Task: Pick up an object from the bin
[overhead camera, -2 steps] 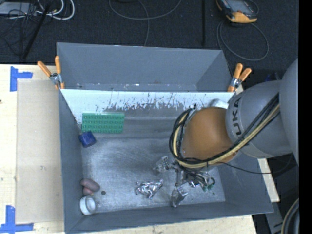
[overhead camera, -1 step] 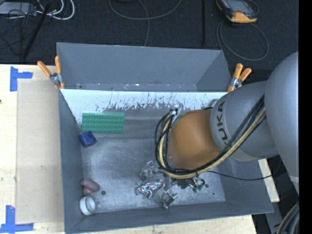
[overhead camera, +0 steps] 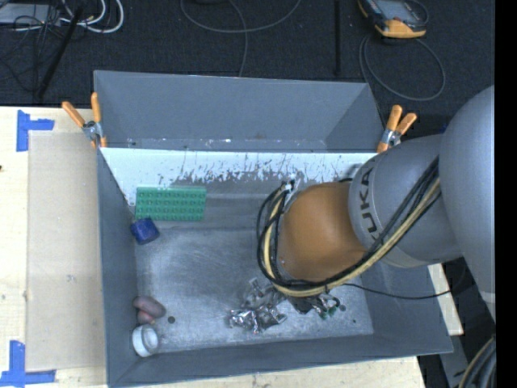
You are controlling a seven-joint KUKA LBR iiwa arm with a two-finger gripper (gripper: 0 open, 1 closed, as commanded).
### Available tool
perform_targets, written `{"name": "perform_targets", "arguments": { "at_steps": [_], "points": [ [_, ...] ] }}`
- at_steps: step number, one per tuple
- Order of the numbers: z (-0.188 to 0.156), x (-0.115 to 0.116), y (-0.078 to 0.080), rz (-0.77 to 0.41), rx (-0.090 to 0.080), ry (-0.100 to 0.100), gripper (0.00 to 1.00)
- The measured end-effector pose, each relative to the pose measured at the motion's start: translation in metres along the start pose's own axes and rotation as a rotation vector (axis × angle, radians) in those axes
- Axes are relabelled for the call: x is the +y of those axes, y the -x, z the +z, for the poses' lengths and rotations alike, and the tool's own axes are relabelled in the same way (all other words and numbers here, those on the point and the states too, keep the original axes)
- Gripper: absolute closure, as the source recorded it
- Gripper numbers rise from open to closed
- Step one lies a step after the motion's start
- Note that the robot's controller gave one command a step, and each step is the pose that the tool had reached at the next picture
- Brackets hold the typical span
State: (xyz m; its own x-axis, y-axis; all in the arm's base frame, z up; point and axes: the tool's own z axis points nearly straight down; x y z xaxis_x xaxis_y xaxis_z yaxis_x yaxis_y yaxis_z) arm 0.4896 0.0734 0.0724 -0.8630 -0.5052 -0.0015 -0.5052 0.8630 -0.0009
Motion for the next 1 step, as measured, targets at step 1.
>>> {"name": "perform_targets", "arguments": {
  "at_steps": [1],
  "points": [
    [-0.1702,0.0292,0.0117,-0.21,-0.006,-0.001,1.0]
  ]
}}
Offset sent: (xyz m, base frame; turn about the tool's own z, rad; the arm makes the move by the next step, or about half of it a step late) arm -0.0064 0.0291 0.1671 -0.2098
